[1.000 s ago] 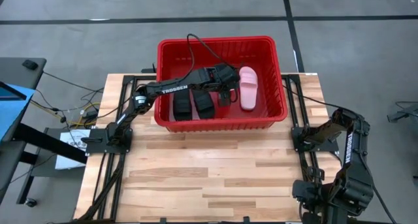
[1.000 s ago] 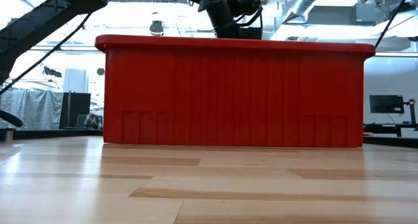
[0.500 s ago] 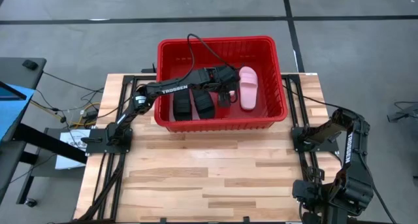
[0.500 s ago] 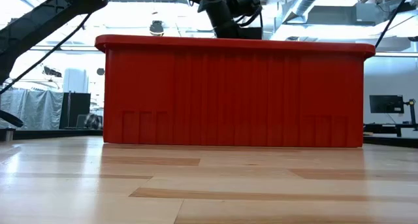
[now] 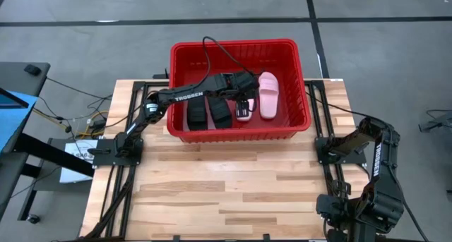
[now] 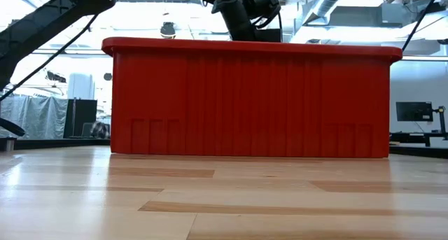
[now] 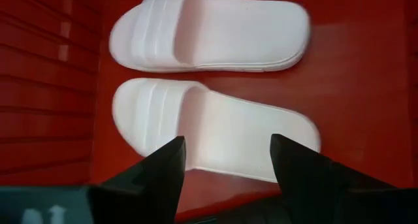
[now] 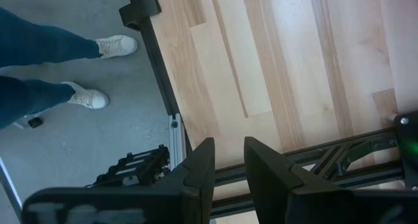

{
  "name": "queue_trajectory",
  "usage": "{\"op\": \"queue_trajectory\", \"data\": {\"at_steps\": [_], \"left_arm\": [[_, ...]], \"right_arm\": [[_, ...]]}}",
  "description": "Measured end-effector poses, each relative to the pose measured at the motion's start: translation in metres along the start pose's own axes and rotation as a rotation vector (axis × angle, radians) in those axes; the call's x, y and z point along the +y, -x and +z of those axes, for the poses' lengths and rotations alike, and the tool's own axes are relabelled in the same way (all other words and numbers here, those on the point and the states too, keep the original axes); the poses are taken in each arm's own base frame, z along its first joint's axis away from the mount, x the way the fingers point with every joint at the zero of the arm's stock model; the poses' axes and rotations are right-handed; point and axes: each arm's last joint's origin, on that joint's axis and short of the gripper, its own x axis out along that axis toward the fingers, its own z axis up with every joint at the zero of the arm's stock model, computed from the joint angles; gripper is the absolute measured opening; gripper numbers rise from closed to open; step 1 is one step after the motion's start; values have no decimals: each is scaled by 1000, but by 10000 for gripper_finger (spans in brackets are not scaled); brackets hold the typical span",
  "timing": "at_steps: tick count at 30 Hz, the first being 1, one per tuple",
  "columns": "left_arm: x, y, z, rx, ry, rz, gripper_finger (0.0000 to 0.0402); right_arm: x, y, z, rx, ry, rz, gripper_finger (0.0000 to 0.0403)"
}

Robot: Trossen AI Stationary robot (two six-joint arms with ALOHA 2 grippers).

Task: Pick and place slides into bin
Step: Return to Home Position

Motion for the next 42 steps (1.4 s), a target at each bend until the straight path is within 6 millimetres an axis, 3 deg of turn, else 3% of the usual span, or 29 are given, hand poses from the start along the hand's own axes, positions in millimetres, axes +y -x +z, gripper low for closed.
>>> {"op": "queue_trajectory", "data": {"at_steps": [4,9,13,18,21,24,31,36,42], "left_arm": [[3,5,1,38,-3,95,215],[7,38,3,53,2,195,215],[9,93,10,-78,173,212,215],[9,175,12,-341,341,39,215],[-3,216,14,-480,335,-19,215],[-24,244,19,-571,330,-7,215],[-109,262,26,-578,246,-31,215],[-167,249,17,-532,249,4,215],[-215,228,-8,-620,276,-108,215]], "right_arm": [[0,0,0,0,2,0,75],[0,0,0,-12,8,-2,75],[0,0,0,-75,53,-13,75],[1,4,-8,-312,199,-58,75],[-4,11,-19,-517,286,-82,75],[-25,20,-32,-704,319,-82,75],[-79,17,-40,-908,295,-25,75],[-101,1,-40,-1004,294,44,75],[-121,-31,-45,-1037,223,168,75]]}}
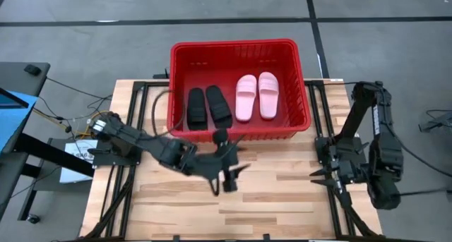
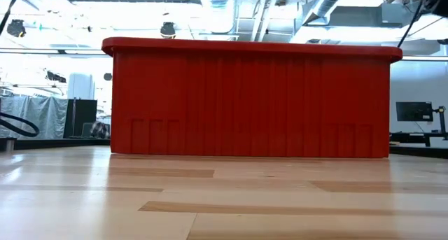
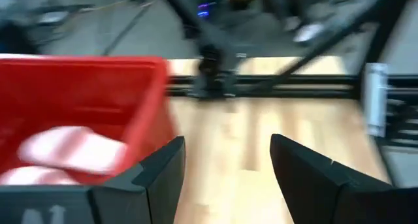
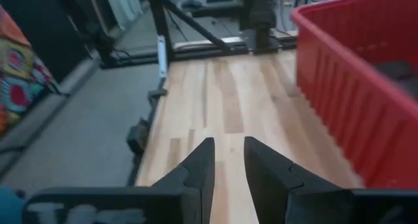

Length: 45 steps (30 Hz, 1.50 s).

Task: Pick and place slides into bin
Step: Return to Home Position

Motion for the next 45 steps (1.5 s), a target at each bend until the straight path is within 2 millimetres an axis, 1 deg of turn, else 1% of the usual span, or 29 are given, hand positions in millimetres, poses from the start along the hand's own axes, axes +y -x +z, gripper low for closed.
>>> {"op": "queue_trajectory", "data": {"at_steps": [3,6,10,12,16,19,23,25,30,35,40,45], "left_arm": [[-11,-2,-31,-71,51,-122,215],[-14,0,-68,-146,128,-191,215],[-10,11,-122,-192,222,-234,215],[-7,19,-147,-217,256,-257,215],[-1,31,-189,-226,303,-271,215],[5,40,-212,-233,320,-281,215],[15,55,-228,-265,338,-309,215],[23,66,-227,-304,349,-326,215],[55,97,-233,-312,355,-326,215],[81,123,-236,-308,355,-322,215],[100,141,-243,-317,359,-301,215],[111,148,-254,-319,373,-284,215]], "right_arm": [[0,-7,-17,-23,-37,42,75],[3,-14,-33,-48,-60,81,75],[4,-22,-52,-47,-94,114,75],[1,-26,-63,-33,-103,114,75],[-5,-34,-81,-17,-142,102,75],[-10,-39,-92,-2,-159,93,75],[-13,-45,-98,30,-196,106,75],[-14,-47,-99,47,-206,112,75],[-19,-50,-91,59,-184,129,75],[-26,-47,-82,24,-136,135,75],[-45,-41,-84,-27,-148,142,75],[-68,-38,-98,-78,-175,154,75]]}}
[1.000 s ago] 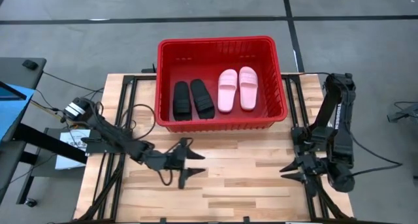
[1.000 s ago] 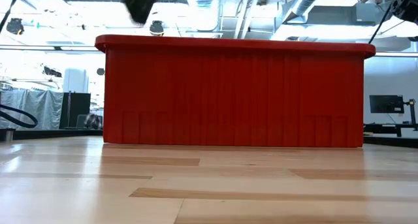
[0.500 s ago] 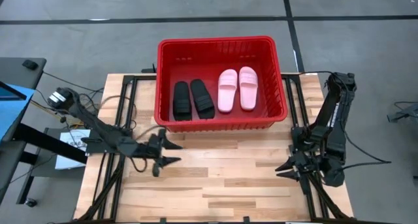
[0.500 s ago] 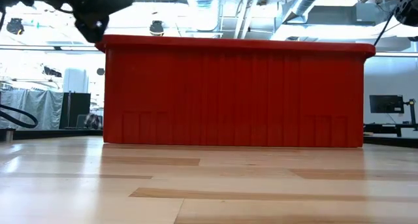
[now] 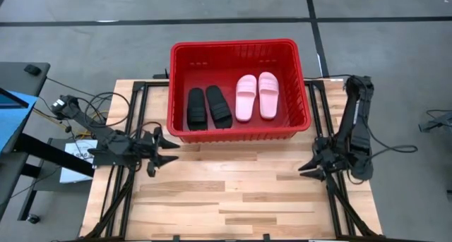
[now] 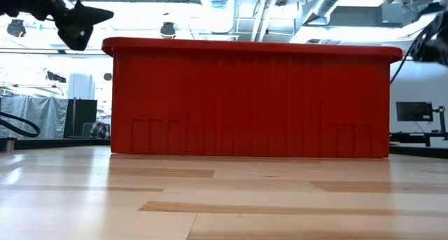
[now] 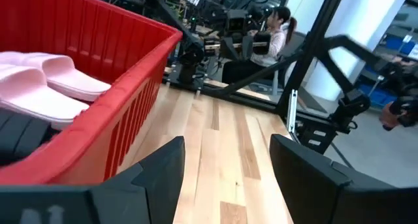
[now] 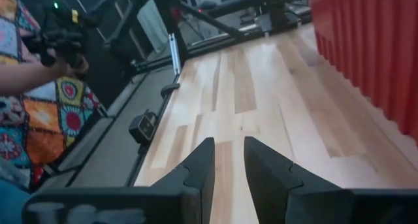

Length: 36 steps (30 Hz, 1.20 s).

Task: Pick and place slides into bin
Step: Return to Home Position

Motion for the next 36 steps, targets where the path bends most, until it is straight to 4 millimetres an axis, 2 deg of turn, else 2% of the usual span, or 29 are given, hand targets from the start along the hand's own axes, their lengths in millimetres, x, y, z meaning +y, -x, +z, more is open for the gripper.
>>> {"op": "queue_trajectory", "data": {"at_steps": [7,12,20,29,36], "left_arm": [[11,4,-23,13,37,5,215],[13,3,-33,48,33,12,215],[21,10,-66,108,88,55,215],[25,13,-75,139,68,134,215],[26,14,-81,215,103,97,215]], "right_arm": [[-26,3,-24,-44,-74,36,75],[-36,2,-36,-53,-117,51,68],[-36,3,-35,-59,-117,59,60],[-35,3,-36,-15,-269,101,60],[-34,3,-36,21,-272,137,60]]}}
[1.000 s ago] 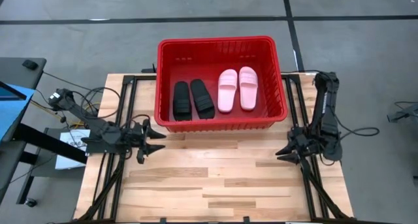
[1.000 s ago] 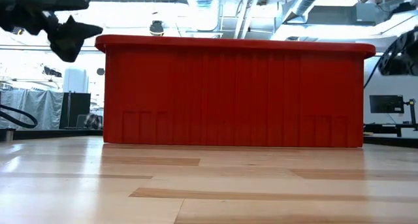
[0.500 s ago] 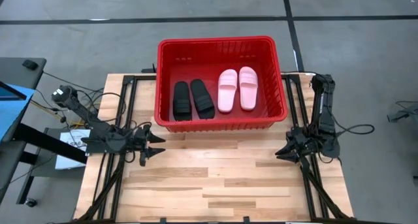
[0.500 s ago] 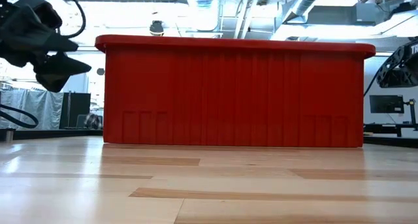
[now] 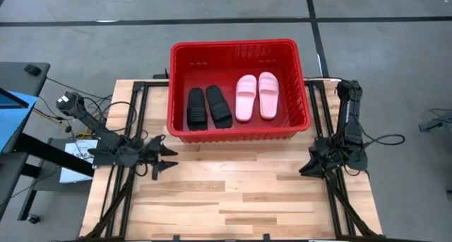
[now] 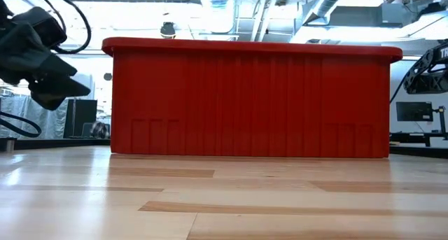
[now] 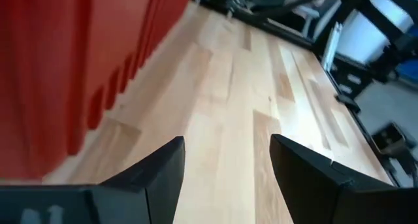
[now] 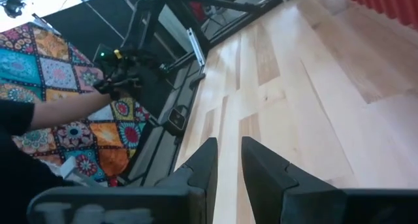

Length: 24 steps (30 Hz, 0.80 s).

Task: Pick and place slides into bin
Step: Return to Home Position

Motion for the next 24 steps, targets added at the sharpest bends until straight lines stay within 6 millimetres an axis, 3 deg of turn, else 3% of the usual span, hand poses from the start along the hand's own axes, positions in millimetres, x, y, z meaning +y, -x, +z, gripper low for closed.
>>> {"op": "queue_trajectory", "data": {"at_steps": [24], "left_arm": [[0,0,-4,72,-17,-54,215]], "right_arm": [[0,0,0,2,1,1,60]]}}
